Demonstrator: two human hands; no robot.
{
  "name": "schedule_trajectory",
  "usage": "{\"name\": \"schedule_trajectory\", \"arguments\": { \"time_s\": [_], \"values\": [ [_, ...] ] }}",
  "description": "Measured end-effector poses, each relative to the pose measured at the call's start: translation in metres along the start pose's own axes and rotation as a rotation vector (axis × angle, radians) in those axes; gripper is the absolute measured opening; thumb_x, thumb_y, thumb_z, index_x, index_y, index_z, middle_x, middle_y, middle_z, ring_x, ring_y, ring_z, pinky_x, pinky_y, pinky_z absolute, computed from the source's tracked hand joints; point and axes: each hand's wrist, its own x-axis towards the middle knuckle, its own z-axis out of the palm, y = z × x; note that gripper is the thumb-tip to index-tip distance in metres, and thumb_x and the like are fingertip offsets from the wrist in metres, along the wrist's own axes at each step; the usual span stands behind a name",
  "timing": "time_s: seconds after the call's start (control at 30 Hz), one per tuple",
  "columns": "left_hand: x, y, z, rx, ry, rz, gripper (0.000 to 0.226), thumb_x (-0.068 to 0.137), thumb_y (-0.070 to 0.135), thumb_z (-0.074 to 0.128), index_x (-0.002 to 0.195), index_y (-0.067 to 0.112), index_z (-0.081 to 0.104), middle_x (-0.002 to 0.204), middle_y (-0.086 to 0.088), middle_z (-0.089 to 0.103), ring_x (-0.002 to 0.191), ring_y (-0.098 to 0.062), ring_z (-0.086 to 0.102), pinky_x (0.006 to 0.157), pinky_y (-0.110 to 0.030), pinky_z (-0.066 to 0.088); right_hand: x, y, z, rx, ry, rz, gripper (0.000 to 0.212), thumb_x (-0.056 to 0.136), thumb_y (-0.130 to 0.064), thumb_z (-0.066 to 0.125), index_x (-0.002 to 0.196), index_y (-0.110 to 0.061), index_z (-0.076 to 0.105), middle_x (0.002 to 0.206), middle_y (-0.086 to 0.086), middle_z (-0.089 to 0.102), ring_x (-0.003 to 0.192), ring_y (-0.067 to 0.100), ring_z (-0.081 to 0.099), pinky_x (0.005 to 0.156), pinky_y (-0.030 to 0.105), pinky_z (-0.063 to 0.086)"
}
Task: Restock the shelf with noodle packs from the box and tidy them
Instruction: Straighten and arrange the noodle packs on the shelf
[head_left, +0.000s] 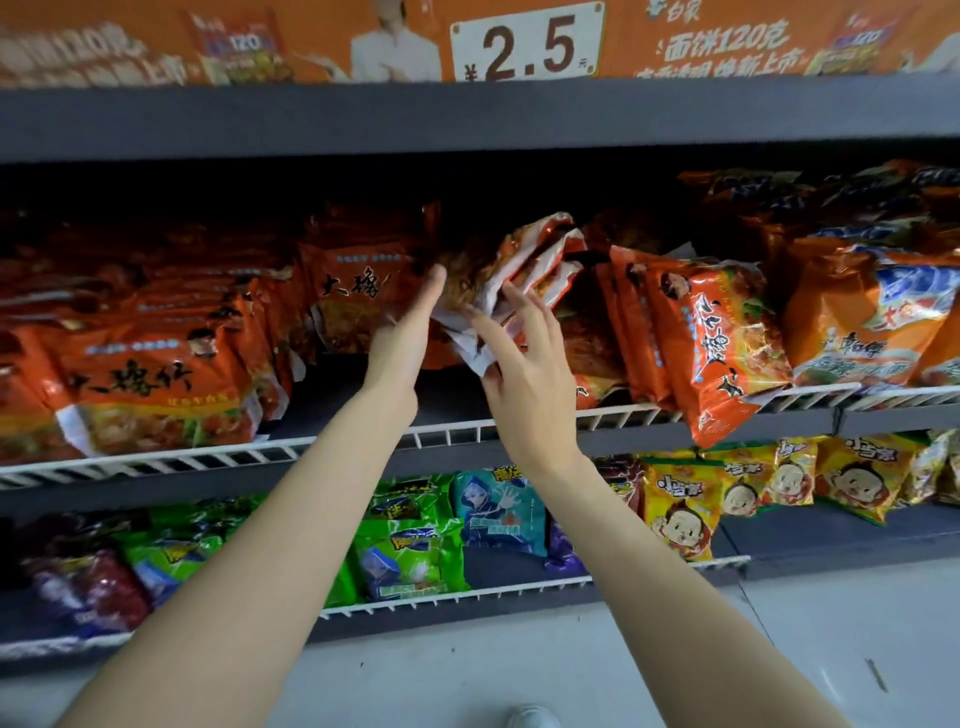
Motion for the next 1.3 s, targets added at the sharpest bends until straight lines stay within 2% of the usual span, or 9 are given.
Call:
{"name": "schedule_trajectory", "arguments": {
  "time_s": [0.07, 0.17, 0.43, 0.6, 0.67, 0.9, 0.97, 1.17, 1.3],
  "values": [
    [0.007, 0.000, 0.003, -0.010, -0.002, -0.030, 0.089, 0.072, 0.060, 0.069, 0.142, 0.013, 0.038, 0.147, -0.003, 0.039, 0.133, -0.021, 0.037, 0.111, -0.035, 0.025, -0.003, 0.006, 0.002, -0.044, -0.078, -0.052, 0.066, 0.067, 0.012, 0.061, 0.126, -0.017, 0.057, 0.132, 0.015, 0.052, 0.123, 0.035, 0.045, 0.058, 0.027, 0.051],
    [0.022, 0.000, 0.005, -0.035, 0.005, -0.068, 0.088, 0.072, 0.050, 0.075, 0.142, 0.013, 0.037, 0.146, -0.002, 0.039, 0.134, -0.022, 0.037, 0.110, -0.034, 0.027, -0.005, 0.021, 0.000, -0.087, -0.140, -0.052, 0.076, 0.058, 0.008, 0.073, 0.127, -0.011, 0.047, 0.124, 0.011, 0.059, 0.113, 0.033, 0.054, 0.071, 0.034, 0.057],
    [0.040, -0.017, -0.025, -0.115, 0.001, 0.132, 0.090, 0.067, 0.018, 0.077, 0.140, 0.045, 0.030, 0.146, 0.002, 0.039, 0.127, -0.021, 0.045, 0.104, -0.044, 0.041, 0.007, 0.054, 0.000, -0.347, -0.189, 0.054, 0.050, 0.079, -0.010, 0.069, 0.127, -0.006, 0.055, 0.138, 0.015, 0.050, 0.126, 0.041, 0.046, 0.097, 0.048, 0.044],
    [0.026, -0.009, -0.045, -0.233, 0.015, 0.091, 0.047, 0.077, -0.002, 0.068, 0.122, 0.009, 0.055, 0.103, 0.000, 0.067, 0.091, -0.013, 0.063, 0.084, -0.033, 0.050, -0.009, 0.048, -0.007, -0.353, -0.240, 0.049, 0.063, 0.080, -0.026, 0.071, 0.137, -0.012, 0.048, 0.140, 0.022, 0.043, 0.129, 0.042, 0.039, 0.102, 0.053, 0.038],
    [0.018, -0.007, -0.062, -0.151, -0.020, 0.159, 0.037, 0.079, -0.004, 0.064, 0.113, 0.010, 0.056, 0.093, 0.003, 0.068, 0.093, -0.016, 0.064, 0.092, -0.039, 0.048, -0.014, 0.042, -0.011, -0.323, -0.268, 0.064, 0.066, 0.079, -0.035, 0.069, 0.136, -0.010, 0.047, 0.140, 0.023, 0.041, 0.132, 0.043, 0.034, 0.104, 0.056, 0.034],
    [0.041, -0.006, -0.113, 0.266, 0.048, 0.358, 0.072, 0.084, 0.014, 0.068, 0.144, 0.023, 0.031, 0.133, 0.000, 0.056, 0.123, -0.020, 0.051, 0.107, -0.049, 0.037, 0.010, -0.002, -0.020, -0.237, -0.060, 0.022, 0.044, 0.083, -0.032, 0.062, 0.115, -0.002, 0.055, 0.119, 0.021, 0.054, 0.110, 0.040, 0.049, 0.088, 0.046, 0.044],
    [0.046, -0.006, -0.112, 0.390, 0.065, 0.387, 0.075, 0.089, 0.019, 0.063, 0.149, 0.026, 0.018, 0.145, -0.001, 0.044, 0.129, -0.025, 0.045, 0.109, -0.049, 0.034, 0.024, -0.015, -0.009, -0.266, -0.126, -0.092, 0.043, 0.079, -0.029, 0.067, 0.114, -0.004, 0.059, 0.117, 0.020, 0.058, 0.109, 0.040, 0.051, 0.088, 0.046, 0.044],
    [0.048, -0.016, -0.099, 0.680, 0.224, 0.713, 0.084, 0.092, 0.009, 0.056, 0.151, 0.016, -0.003, 0.158, -0.009, 0.013, 0.130, -0.006, 0.032, 0.090, -0.004, 0.024, 0.043, -0.026, 0.043, -0.421, -0.412, -0.213, 0.063, 0.072, -0.032, 0.074, 0.128, -0.009, 0.057, 0.128, 0.020, 0.057, 0.123, 0.041, 0.048, 0.107, 0.057, 0.032],
    [0.052, -0.010, -0.092, 0.798, 0.234, 0.863, 0.091, 0.084, 0.007, 0.067, 0.151, 0.014, 0.006, 0.155, -0.016, 0.011, 0.141, -0.023, 0.022, 0.104, -0.020, 0.024, 0.048, -0.038, 0.061, -0.369, -0.446, -0.201, 0.059, 0.071, -0.028, 0.071, 0.125, -0.008, 0.057, 0.111, 0.023, 0.063, 0.118, 0.042, 0.051, 0.105, 0.056, 0.033]
  ]
}}
